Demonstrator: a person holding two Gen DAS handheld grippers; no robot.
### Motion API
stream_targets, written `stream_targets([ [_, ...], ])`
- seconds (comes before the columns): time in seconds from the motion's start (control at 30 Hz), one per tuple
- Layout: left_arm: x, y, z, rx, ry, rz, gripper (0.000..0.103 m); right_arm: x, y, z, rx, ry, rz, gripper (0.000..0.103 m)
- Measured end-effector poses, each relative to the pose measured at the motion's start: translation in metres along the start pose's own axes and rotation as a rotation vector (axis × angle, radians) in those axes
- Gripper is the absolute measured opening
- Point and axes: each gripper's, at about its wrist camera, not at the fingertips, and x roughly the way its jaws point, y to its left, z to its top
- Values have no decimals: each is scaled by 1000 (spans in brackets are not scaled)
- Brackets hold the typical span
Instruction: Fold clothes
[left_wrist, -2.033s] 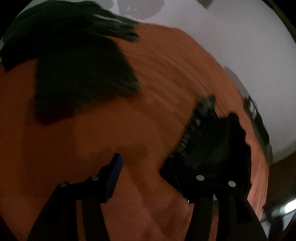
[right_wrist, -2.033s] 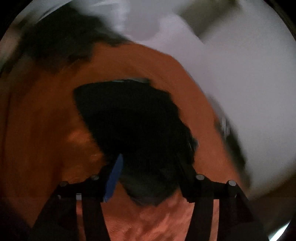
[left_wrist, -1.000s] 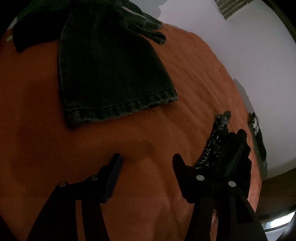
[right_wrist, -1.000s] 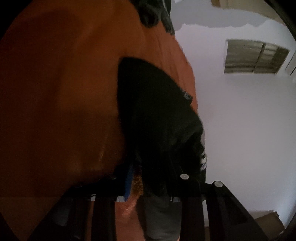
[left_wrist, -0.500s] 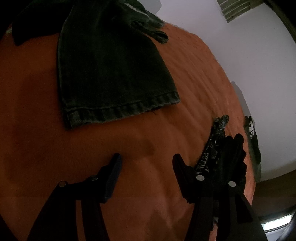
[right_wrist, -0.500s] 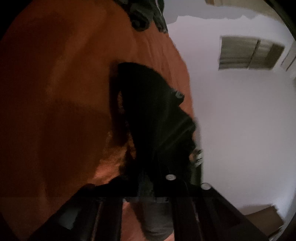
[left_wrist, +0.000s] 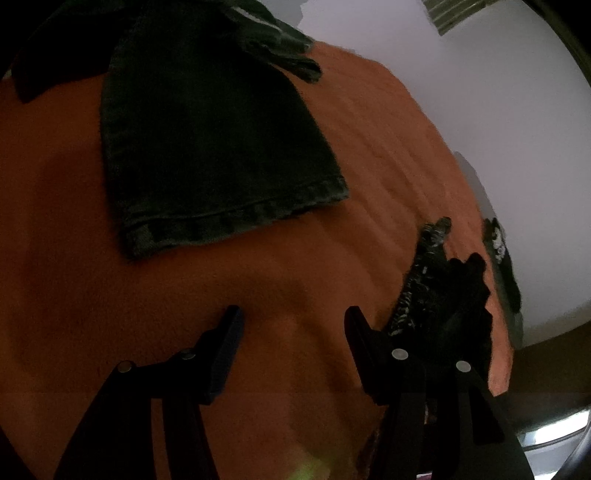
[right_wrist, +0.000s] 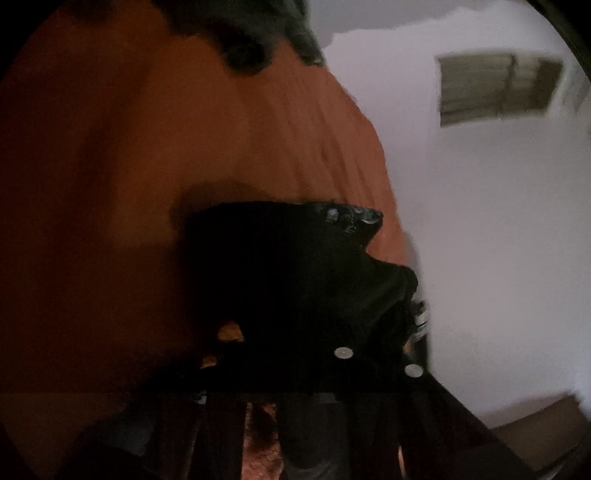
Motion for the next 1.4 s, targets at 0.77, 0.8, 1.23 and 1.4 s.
stream_targets([
  [0.77, -85, -59, 20, 206, -89, -34, 60, 47, -360, -128, 1321, 154, 1235, 7],
  [0.8, -78, -60, 19, 224, -87, -2, 60, 80, -342, -149, 1336, 188, 1274, 8],
  [1.23, -16, -90, -22, 349, 60, 51, 60, 128, -299, -307, 1394, 274, 897, 32],
  [1.4, -8, -128, -50, 496, 125, -9, 60, 58, -249, -282, 1329, 198, 964, 32],
])
